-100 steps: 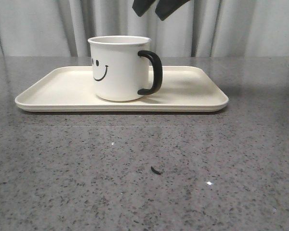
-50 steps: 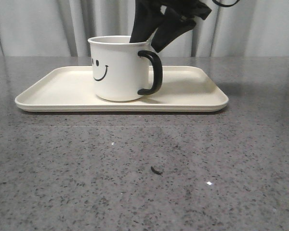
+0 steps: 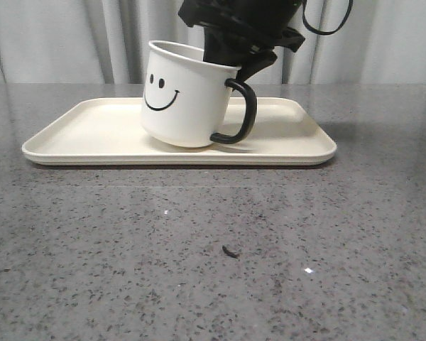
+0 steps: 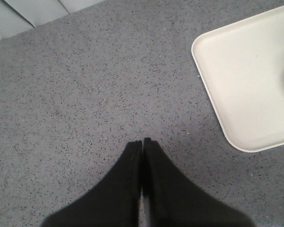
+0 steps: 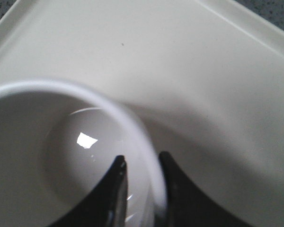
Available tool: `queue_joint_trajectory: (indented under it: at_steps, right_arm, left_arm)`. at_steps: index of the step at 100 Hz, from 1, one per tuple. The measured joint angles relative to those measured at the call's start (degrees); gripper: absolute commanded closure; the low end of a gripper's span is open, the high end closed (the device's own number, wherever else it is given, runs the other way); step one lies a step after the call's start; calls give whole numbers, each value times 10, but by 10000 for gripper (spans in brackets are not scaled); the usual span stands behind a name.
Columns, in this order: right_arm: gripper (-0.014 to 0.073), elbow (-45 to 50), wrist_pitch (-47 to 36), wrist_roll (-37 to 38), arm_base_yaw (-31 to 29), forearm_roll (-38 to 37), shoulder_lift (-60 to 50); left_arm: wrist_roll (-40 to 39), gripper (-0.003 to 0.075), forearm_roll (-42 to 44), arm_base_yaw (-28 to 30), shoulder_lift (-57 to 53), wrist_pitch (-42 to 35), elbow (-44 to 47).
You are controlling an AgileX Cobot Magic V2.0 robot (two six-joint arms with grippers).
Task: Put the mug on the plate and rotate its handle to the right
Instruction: 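Lift the mug with the right gripper and rotate it, then lower the rotated mug back onto the tray with the right gripper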
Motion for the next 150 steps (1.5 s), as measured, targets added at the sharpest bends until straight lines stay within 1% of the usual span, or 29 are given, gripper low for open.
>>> queue_joint_trajectory:
  at_steps: [3, 5, 10, 32, 42, 53, 78, 85, 93, 113, 150]
  right_arm:
    - [677, 0, -1, 0, 0, 0, 0]
    - [697, 0, -1, 0, 0, 1, 0]
    - [685, 0, -4, 0, 0, 2, 0]
    - [685, 0, -20, 0, 0, 5, 0]
    - [685, -12, -10, -4, 0, 5, 1]
    - [685, -61, 37, -31, 0, 5, 1]
    - [685, -227, 188, -95, 0, 0, 1]
    - [685, -261, 211, -112, 0, -3, 1]
    - [685, -286, 218, -127, 0, -5, 1]
    - [685, -293, 225, -144, 0, -11, 4]
    - [685, -293, 225, -146, 0, -24, 61]
  left_arm:
    - [0, 739, 0, 0, 0, 0, 0]
    - [0, 739, 0, 0, 0, 0, 0]
    - [0, 739, 0, 0, 0, 0, 0]
    - [0, 739, 1, 0, 0, 0, 0]
    - [0, 739, 1, 0, 0, 0, 0]
    - [0, 739, 1, 0, 0, 0, 0]
    - [0, 739, 1, 0, 0, 0, 0]
    - [0, 739, 1, 0, 0, 0, 0]
    - [0, 739, 1, 0, 0, 0, 0]
    - [0, 739, 1, 0, 0, 1, 0]
    - [0, 739, 1, 0, 0, 6, 0]
